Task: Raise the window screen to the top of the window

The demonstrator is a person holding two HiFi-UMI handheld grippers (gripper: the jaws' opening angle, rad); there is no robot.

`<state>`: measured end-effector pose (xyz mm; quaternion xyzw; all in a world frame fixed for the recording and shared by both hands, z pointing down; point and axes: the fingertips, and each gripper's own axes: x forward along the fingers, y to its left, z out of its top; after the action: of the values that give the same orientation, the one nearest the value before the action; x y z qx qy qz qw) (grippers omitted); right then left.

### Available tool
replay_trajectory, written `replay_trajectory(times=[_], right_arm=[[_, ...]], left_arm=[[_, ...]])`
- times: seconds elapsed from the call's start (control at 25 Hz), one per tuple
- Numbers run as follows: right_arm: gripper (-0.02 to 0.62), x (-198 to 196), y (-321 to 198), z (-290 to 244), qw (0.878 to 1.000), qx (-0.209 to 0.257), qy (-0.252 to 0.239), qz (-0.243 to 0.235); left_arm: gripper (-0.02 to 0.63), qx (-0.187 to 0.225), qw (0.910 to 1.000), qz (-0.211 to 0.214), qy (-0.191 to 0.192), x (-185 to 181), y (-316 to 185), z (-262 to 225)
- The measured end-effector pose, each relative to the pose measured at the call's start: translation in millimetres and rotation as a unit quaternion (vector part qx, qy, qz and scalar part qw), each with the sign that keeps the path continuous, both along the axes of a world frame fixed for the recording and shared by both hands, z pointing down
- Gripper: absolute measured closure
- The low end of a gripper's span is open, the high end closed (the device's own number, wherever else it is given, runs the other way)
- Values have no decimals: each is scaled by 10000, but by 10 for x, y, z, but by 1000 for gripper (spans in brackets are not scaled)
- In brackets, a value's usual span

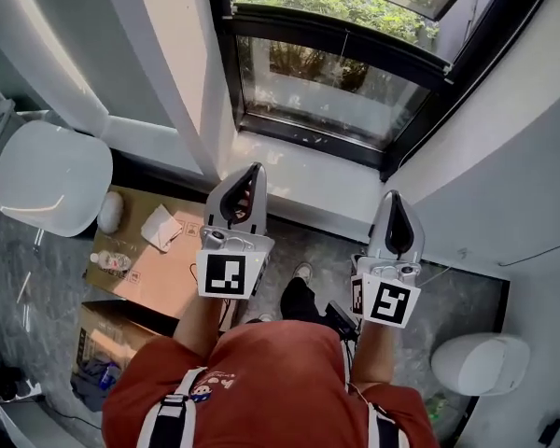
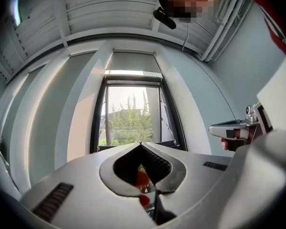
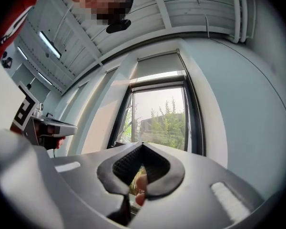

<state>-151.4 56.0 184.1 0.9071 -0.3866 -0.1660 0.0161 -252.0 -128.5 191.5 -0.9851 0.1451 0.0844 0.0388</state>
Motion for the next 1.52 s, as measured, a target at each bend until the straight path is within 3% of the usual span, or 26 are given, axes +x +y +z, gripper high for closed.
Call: replay_trajectory(times=[0.68,1.04,1.52], right_arm=[[586,1725,108,-23,9991,333,-182,169],[586,2193,-110,-12,9993,306,-196,70],[586,2709,-924,-17,9999,61,-31,134]], left_arm=[[601,363,9993,-35,-113,1722,-89,-172],[601,280,9994,-115,-160,2138,-269,-111],[601,74,10000,-54,-29,2691,-1093,-10]])
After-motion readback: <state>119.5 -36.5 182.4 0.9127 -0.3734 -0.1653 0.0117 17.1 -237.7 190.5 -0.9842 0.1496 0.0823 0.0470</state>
